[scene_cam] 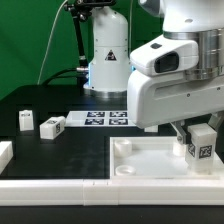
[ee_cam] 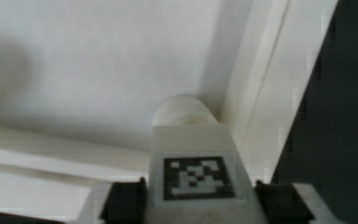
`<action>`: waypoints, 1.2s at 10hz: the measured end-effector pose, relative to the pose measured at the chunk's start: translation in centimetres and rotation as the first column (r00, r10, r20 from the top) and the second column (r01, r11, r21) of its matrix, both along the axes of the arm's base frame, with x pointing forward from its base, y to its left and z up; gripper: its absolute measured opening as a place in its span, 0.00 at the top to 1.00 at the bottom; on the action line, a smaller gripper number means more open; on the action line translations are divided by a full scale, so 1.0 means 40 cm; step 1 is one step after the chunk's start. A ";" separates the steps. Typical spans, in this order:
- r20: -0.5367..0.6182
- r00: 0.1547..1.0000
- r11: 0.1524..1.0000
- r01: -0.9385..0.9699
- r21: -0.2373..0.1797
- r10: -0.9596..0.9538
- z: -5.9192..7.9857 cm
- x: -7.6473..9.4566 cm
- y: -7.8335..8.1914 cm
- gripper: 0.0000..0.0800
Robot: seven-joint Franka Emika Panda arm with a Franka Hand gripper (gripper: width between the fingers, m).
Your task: Assemble one leg
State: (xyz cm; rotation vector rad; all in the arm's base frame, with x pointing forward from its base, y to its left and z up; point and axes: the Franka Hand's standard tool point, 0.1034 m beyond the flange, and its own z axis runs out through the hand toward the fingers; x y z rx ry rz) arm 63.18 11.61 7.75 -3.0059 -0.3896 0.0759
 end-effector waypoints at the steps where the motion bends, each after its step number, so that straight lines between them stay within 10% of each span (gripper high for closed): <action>1: -0.008 0.997 0.997 0.074 -0.004 -0.075 0.000 0.000 0.001 0.64; 4: 0.016 0.915 0.915 0.404 -0.004 -0.404 -0.002 -0.012 0.008 0.64; 10: 0.003 0.383 0.383 0.922 -0.053 -0.924 -0.007 -0.012 0.037 0.64; 12: 0.007 0.455 0.455 0.889 -0.048 -0.890 -0.007 -0.012 0.036 0.63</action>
Offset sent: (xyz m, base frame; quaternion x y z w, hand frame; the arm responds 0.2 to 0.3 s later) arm -0.0242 0.0086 -0.0104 -0.0079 0.0192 0.2608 0.9652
